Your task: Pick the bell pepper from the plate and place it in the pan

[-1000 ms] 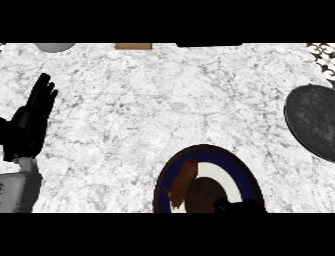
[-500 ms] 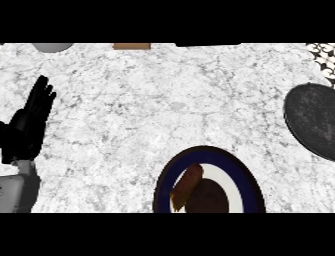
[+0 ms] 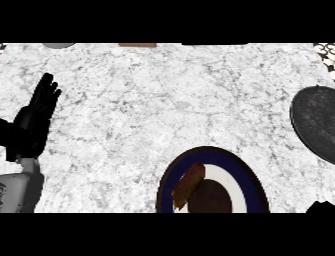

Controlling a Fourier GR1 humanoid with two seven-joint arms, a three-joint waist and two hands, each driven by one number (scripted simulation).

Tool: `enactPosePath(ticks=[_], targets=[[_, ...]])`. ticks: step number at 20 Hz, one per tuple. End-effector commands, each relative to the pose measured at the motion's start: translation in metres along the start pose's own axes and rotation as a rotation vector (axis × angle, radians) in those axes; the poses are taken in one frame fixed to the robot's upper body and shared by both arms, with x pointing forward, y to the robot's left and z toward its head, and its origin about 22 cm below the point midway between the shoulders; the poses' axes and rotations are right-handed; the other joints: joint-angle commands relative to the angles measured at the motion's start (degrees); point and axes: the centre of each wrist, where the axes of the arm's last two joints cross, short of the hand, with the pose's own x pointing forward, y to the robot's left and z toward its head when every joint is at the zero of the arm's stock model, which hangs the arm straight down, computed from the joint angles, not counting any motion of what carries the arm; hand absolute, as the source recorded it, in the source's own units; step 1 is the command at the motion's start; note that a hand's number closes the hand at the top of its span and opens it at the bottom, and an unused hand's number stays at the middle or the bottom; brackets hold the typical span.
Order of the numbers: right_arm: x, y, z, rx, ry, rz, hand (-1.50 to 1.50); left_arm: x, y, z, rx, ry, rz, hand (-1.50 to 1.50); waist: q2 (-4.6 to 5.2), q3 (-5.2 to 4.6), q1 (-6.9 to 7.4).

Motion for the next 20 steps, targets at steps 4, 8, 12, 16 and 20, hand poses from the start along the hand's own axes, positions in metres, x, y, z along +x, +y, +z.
enactPosePath(ticks=[4,8,12,16,20], targets=[[-0.051,-0.045,-0.026,-0.144,0.090,-0.278,1.50,-0.003,-0.003,-0.001,-0.032,-0.012,-0.008,0.00,0.28,0.02,1.26],[-0.124,-0.068,-0.059,-0.210,0.164,-0.182,1.50,0.003,-0.003,-0.016,-0.042,0.005,-0.001,0.00,0.48,0.01,2.09],[-0.174,-0.070,-0.088,-0.202,0.204,-0.141,1.50,-0.001,-0.018,-0.003,-0.071,-0.019,0.006,0.00,0.54,0.03,3.49],[-0.218,-0.062,-0.090,-0.226,0.218,0.012,1.50,0.017,-0.010,-0.012,-0.065,-0.025,-0.001,0.00,0.64,0.11,3.74],[-0.247,-0.051,-0.111,-0.237,0.258,0.024,1.50,0.019,-0.023,-0.014,-0.073,-0.027,-0.001,0.00,0.91,0.18,4.70]])
